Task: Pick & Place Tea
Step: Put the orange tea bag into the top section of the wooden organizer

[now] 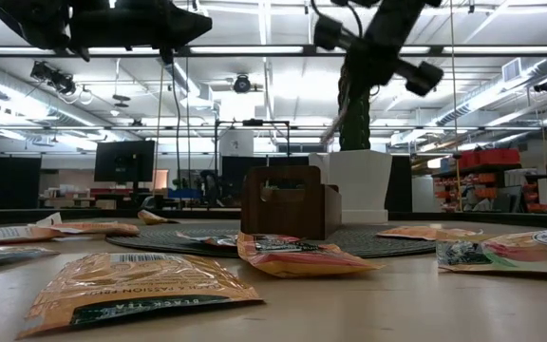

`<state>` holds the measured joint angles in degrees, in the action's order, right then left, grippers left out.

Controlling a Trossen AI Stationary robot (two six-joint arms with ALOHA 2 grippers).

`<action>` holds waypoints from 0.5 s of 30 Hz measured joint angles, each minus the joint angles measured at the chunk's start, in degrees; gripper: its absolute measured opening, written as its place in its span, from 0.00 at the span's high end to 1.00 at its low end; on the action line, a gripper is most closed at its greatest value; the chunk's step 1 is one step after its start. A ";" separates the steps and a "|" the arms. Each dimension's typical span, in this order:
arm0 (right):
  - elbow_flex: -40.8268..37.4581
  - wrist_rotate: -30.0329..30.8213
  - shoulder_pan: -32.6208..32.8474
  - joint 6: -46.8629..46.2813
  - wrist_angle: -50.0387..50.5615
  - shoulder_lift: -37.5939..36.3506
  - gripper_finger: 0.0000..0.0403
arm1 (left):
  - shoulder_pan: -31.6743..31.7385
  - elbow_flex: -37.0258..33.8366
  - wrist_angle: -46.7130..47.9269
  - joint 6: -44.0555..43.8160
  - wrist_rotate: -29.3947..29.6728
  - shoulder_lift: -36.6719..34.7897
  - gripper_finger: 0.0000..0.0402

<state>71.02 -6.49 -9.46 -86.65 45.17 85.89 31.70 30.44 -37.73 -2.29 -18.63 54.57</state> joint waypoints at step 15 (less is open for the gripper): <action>-7.98 -6.48 -8.73 -1.29 -9.70 0.94 1.00 | -0.04 0.00 1.13 -2.62 -0.02 0.02 0.85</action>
<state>63.05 -12.97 -18.19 -87.94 35.47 86.82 31.66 30.44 -36.60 -4.91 -18.65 54.59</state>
